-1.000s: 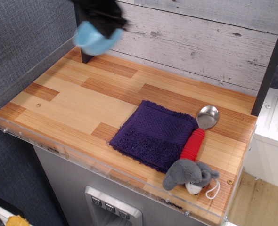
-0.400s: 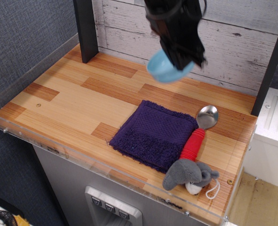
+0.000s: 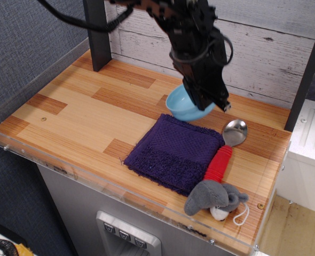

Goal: Move the bowl behind the purple cloth.

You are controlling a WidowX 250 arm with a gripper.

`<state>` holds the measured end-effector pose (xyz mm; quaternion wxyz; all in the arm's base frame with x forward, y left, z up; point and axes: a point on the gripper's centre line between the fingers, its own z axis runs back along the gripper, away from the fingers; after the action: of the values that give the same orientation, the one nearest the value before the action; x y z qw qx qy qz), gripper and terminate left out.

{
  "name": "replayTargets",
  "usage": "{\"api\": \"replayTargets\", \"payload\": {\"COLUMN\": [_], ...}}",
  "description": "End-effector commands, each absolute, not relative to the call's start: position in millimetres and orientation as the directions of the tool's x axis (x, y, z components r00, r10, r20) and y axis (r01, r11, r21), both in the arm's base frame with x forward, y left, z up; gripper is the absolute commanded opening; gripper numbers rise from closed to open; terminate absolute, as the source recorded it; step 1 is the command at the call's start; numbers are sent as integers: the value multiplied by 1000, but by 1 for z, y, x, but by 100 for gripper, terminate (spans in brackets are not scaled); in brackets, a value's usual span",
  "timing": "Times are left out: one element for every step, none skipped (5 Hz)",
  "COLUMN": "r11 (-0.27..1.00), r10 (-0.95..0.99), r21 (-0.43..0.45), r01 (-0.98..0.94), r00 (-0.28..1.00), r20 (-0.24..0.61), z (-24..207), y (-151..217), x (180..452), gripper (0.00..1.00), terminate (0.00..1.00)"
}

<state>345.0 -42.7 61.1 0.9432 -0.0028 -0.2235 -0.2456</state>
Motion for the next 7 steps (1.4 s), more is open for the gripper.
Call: {"api": "replayTargets", "payload": {"r11": [878, 895, 897, 901, 902, 904, 913], "r10": [-464, -438, -434, -426, -424, -418, -382], "r21": [113, 117, 122, 121, 120, 117, 91], "r01": [465, 432, 424, 416, 414, 410, 397], "r00": [773, 795, 797, 804, 803, 799, 759], "r20": [432, 420, 420, 415, 419, 432, 527], "z": [40, 37, 39, 39, 41, 45, 73], "y": [-43, -38, -38, -38, -38, -37, -32], "x": [343, 341, 339, 336, 336, 337, 339], "gripper": [0, 100, 100, 100, 100, 100, 100], "terminate": [0, 0, 0, 0, 0, 0, 0]}}
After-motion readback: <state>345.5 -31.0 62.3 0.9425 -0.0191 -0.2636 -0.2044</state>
